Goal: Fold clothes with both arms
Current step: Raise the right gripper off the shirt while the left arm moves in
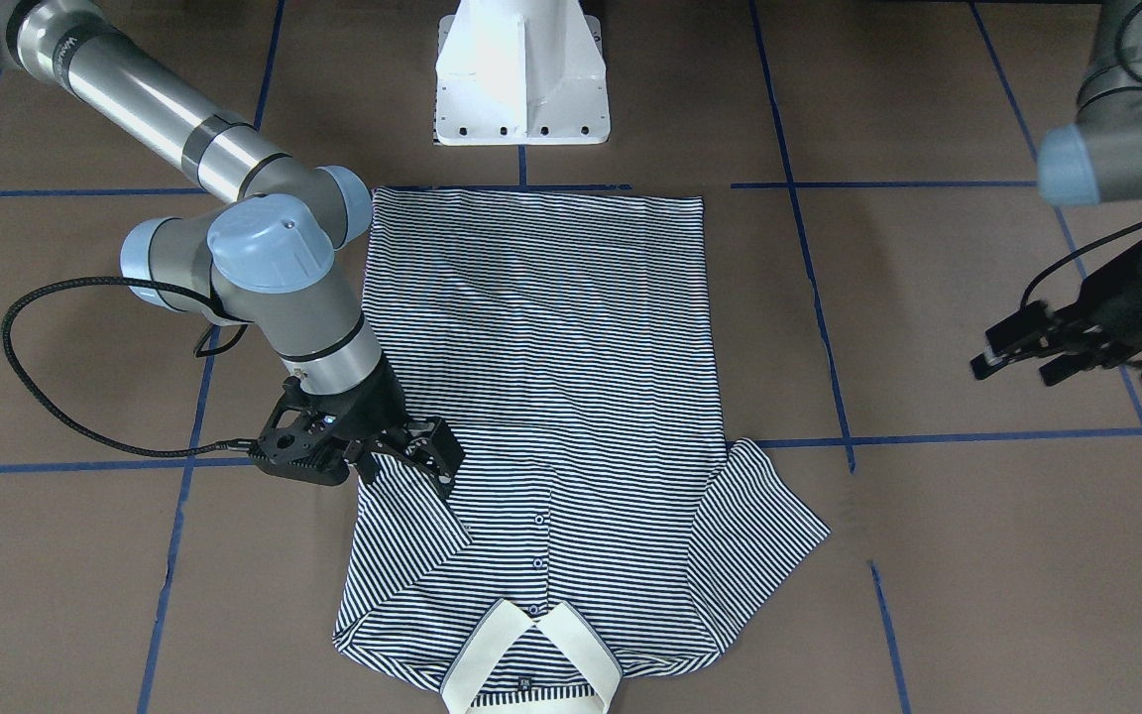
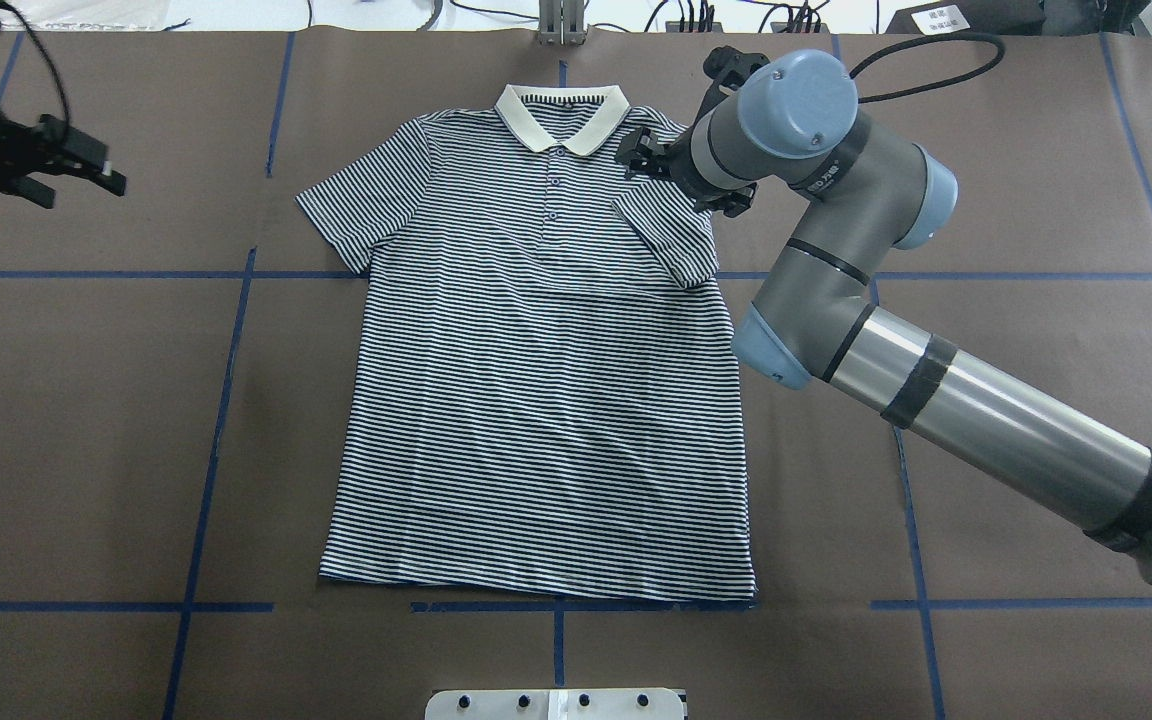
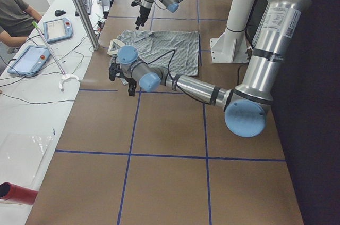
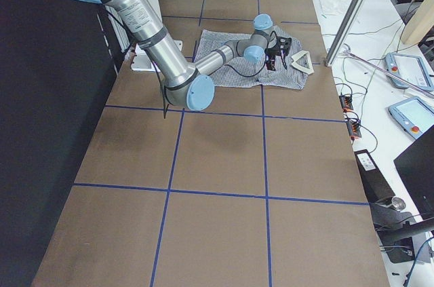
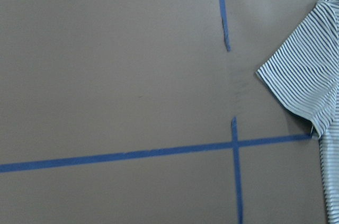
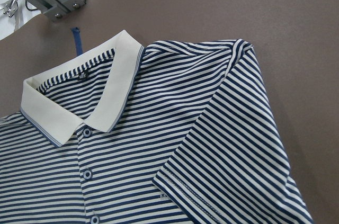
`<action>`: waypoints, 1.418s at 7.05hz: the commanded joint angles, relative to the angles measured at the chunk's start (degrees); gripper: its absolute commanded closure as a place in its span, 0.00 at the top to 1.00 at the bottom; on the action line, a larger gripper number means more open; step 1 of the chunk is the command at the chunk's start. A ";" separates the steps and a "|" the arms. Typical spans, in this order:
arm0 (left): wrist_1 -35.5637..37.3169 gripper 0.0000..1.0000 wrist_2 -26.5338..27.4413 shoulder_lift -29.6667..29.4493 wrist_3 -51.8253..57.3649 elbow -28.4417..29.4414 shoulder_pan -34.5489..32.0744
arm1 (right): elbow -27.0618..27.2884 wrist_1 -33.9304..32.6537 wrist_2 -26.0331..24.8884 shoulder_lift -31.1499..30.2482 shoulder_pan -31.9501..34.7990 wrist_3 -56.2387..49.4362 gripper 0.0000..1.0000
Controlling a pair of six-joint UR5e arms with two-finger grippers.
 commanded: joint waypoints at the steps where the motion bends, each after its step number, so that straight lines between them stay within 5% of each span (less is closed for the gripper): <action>1: -4.71 0.92 9.72 -10.09 -11.30 10.73 7.89 | 4.37 1.47 6.08 -6.62 5.00 -1.13 1.00; 4: -10.11 0.76 17.53 -18.27 -13.70 24.99 9.83 | 7.18 4.82 9.89 -11.64 7.66 -3.16 1.00; 10: -11.52 0.56 19.33 -19.42 -13.26 28.70 11.86 | 7.20 4.65 9.89 -11.75 8.46 -3.33 1.00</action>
